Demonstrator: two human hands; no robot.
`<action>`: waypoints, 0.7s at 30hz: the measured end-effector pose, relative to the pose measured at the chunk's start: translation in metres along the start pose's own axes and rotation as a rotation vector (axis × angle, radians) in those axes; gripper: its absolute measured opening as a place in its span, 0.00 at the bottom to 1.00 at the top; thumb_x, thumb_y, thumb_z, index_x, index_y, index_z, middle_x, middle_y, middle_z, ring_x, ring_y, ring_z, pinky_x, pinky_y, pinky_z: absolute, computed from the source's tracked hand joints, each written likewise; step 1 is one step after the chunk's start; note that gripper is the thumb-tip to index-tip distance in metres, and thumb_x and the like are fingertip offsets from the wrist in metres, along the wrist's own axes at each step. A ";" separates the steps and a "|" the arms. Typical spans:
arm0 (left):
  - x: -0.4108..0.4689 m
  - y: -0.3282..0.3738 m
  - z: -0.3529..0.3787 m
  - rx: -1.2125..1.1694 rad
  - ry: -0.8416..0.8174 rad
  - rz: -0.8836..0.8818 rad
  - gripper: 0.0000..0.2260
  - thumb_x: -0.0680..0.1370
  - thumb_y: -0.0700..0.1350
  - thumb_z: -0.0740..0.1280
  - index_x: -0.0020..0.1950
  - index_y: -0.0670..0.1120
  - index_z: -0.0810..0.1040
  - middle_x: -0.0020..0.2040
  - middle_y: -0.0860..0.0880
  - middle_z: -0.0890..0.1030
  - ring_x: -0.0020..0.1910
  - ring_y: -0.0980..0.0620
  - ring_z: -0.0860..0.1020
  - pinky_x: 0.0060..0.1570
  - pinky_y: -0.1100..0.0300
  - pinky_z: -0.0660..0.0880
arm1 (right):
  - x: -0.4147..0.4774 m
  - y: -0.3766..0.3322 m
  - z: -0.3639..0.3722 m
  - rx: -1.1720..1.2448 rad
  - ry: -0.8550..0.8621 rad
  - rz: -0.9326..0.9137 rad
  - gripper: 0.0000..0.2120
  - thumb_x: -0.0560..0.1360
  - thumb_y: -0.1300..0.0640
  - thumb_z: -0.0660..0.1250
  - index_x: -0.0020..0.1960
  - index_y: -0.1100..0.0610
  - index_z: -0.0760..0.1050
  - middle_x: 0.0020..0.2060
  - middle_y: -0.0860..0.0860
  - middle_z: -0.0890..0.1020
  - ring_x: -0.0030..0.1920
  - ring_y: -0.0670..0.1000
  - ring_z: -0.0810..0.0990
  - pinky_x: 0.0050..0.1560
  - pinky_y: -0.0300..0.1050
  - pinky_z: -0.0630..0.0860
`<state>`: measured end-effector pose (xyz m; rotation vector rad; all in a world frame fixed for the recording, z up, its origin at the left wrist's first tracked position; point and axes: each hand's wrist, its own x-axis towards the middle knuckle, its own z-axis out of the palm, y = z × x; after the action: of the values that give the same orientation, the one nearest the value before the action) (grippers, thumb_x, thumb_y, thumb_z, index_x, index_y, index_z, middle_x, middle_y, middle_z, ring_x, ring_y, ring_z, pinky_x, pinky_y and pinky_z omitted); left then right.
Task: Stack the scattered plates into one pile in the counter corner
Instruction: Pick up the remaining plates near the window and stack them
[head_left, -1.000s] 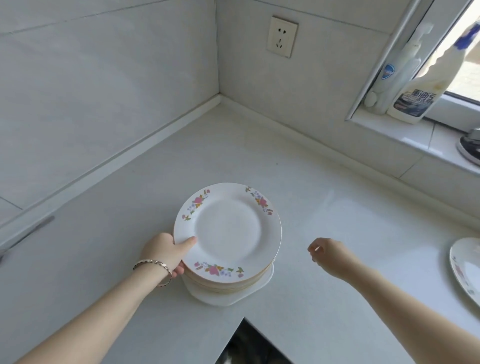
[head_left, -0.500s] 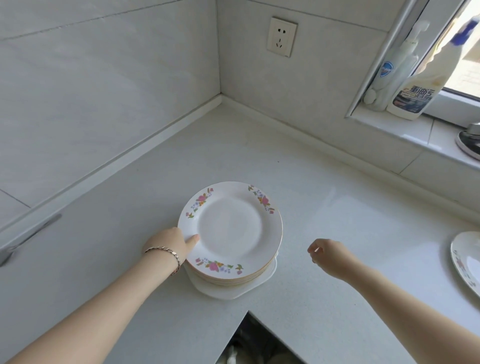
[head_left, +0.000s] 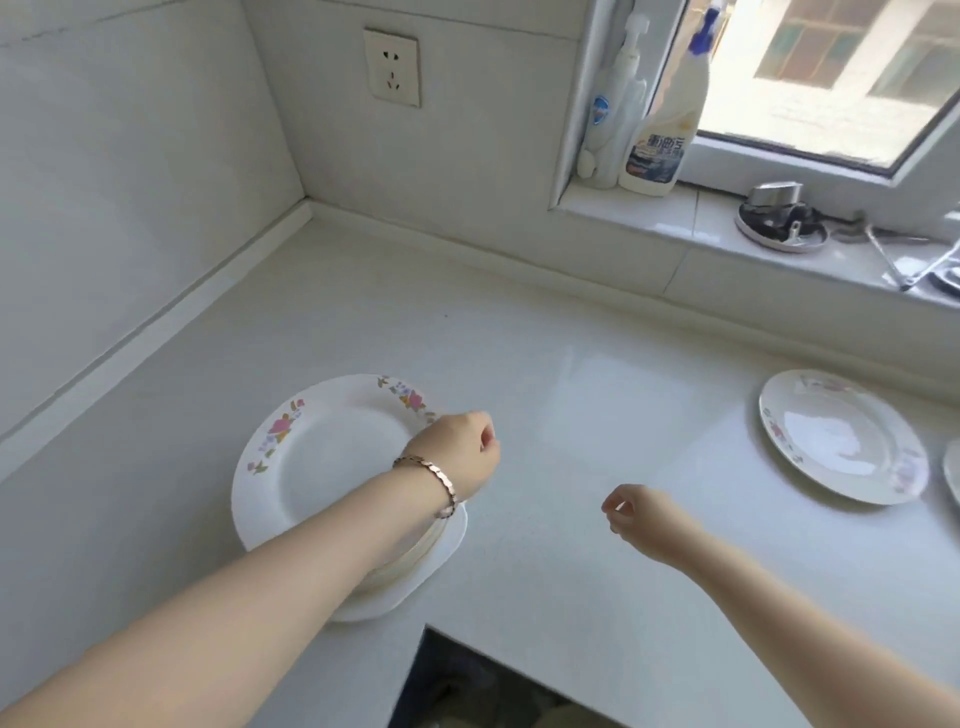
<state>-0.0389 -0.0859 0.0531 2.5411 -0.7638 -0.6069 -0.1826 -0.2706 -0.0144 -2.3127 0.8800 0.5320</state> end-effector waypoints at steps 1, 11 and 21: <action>0.010 0.015 0.010 0.013 -0.046 0.028 0.05 0.77 0.44 0.58 0.44 0.48 0.73 0.44 0.46 0.80 0.45 0.45 0.76 0.50 0.55 0.74 | -0.002 0.014 -0.006 0.024 0.017 0.015 0.08 0.75 0.59 0.57 0.48 0.51 0.75 0.43 0.49 0.79 0.46 0.53 0.81 0.46 0.44 0.76; 0.086 0.152 0.122 0.075 -0.315 0.031 0.05 0.78 0.44 0.57 0.43 0.47 0.70 0.36 0.51 0.74 0.41 0.47 0.75 0.42 0.60 0.70 | -0.008 0.188 -0.085 0.181 0.124 0.254 0.08 0.76 0.59 0.58 0.50 0.54 0.75 0.42 0.49 0.78 0.43 0.52 0.77 0.44 0.43 0.74; 0.134 0.224 0.199 -0.151 -0.314 -0.249 0.12 0.78 0.39 0.56 0.34 0.48 0.66 0.31 0.49 0.75 0.29 0.52 0.74 0.28 0.64 0.67 | 0.061 0.316 -0.142 0.757 0.365 0.605 0.16 0.76 0.54 0.60 0.55 0.66 0.72 0.45 0.62 0.81 0.50 0.63 0.80 0.52 0.54 0.78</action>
<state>-0.1317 -0.3881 -0.0355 2.4477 -0.4788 -1.1213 -0.3390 -0.5814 -0.0666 -1.4461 1.6363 -0.0268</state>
